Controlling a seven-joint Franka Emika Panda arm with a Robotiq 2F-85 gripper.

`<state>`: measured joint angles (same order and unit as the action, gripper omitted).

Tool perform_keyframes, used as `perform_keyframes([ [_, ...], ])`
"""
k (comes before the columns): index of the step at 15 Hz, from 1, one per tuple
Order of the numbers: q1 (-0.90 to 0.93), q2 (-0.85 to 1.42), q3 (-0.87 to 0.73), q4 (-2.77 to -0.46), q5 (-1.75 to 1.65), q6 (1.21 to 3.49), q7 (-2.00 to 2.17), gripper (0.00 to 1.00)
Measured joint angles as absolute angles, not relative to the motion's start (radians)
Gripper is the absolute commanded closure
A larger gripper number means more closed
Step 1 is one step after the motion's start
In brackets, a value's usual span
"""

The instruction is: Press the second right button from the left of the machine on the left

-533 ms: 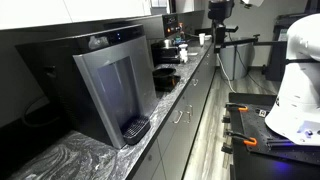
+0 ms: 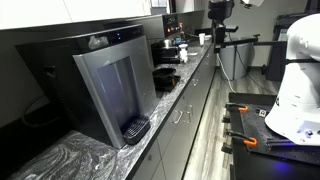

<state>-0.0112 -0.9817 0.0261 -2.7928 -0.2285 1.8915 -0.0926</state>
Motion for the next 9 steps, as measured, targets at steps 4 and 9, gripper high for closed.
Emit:
perform_keyframes([
  [4, -0.001, -0.976, 0.027, -2.790, -0.231, 1.936, -0.093, 0.00],
  [9, 0.040, -0.923, 0.058, -2.766, -0.275, 2.184, -0.093, 0.00],
])
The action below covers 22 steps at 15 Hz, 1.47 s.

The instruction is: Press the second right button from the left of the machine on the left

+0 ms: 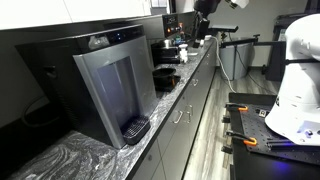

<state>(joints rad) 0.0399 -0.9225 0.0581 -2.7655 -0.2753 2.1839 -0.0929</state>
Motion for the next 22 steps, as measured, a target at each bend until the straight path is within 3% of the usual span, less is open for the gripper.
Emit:
perform_keyframes([
  [9, 0.145, -0.733, 0.089, -2.669, -0.268, 2.600, -0.137, 0.00],
  [18, 0.160, -0.704, 0.092, -2.652, -0.264, 2.609, -0.154, 0.00],
  [19, 0.161, -0.700, 0.097, -2.653, -0.261, 2.617, -0.150, 0.04],
  [20, 0.162, -0.694, 0.107, -2.653, -0.253, 2.633, -0.141, 0.26],
  [22, 0.164, -0.675, 0.138, -2.655, -0.241, 2.673, -0.101, 0.30],
])
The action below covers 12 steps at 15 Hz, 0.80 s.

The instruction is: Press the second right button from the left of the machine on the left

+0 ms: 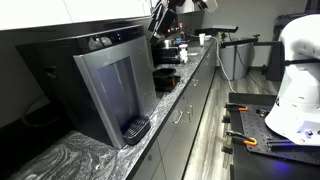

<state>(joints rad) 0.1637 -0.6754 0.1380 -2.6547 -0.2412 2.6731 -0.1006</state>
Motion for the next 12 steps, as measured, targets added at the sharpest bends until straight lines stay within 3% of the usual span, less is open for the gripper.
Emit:
perform_keyframes([
  [8, 0.137, -0.656, 0.314, -2.658, -0.235, 2.750, 0.149, 0.93],
  [9, 0.128, -0.660, 0.337, -2.658, -0.235, 2.752, 0.175, 0.99],
  [12, 0.086, -0.674, 0.397, -2.659, -0.239, 2.777, 0.229, 1.00],
])
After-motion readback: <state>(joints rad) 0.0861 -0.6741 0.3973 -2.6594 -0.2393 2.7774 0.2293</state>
